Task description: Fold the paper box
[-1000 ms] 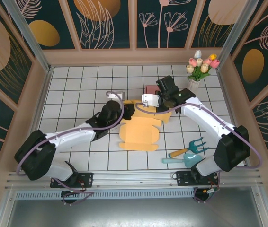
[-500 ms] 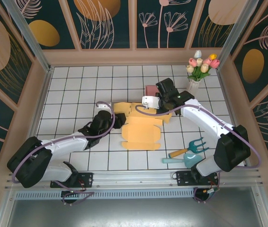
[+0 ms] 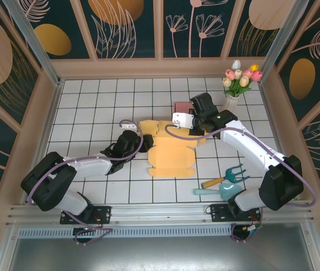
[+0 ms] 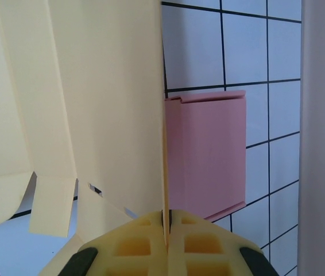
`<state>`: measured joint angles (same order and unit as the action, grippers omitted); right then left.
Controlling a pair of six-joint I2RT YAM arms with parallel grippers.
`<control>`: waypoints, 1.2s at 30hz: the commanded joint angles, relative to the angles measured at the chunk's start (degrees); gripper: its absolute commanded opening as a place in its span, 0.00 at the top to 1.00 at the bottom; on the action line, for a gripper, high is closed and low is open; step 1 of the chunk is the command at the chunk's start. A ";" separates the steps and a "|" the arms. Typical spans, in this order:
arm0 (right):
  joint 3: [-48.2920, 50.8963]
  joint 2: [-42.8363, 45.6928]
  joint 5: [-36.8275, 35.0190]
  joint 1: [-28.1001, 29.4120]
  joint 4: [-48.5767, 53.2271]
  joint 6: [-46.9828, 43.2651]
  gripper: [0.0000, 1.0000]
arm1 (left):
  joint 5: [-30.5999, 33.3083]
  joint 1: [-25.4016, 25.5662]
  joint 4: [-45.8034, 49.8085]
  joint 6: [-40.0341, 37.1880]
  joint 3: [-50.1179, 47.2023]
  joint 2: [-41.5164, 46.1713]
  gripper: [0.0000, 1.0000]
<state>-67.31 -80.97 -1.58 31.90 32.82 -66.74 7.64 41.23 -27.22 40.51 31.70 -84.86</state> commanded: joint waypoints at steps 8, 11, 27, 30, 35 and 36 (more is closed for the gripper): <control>-1.23 -1.42 0.97 0.15 -4.56 5.23 1.00 | -9.40 -0.14 -5.84 5.38 2.49 -1.76 0.54; -1.54 -2.42 -0.02 0.30 -5.21 6.27 1.00 | -12.46 -0.06 -8.57 7.25 2.43 -2.79 0.56; 4.43 -2.77 -2.23 1.25 -10.67 3.91 1.00 | -15.74 0.22 -13.97 7.71 3.04 -5.35 0.43; 7.00 -1.33 -5.61 1.23 -15.10 2.42 1.00 | -12.62 -0.20 -11.55 5.40 0.56 -1.15 0.36; 10.93 1.37 -10.21 1.66 -23.82 0.04 1.00 | -5.44 -0.40 -6.95 1.20 -5.04 6.29 0.34; 11.86 1.76 -11.68 1.83 -26.17 -0.41 1.00 | -4.54 -0.37 -6.65 0.78 -6.05 7.63 0.34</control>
<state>-57.41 -82.06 -9.02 33.15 14.59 -64.38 -1.72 41.17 -34.59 44.82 28.14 -80.60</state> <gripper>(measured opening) 0.067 0.660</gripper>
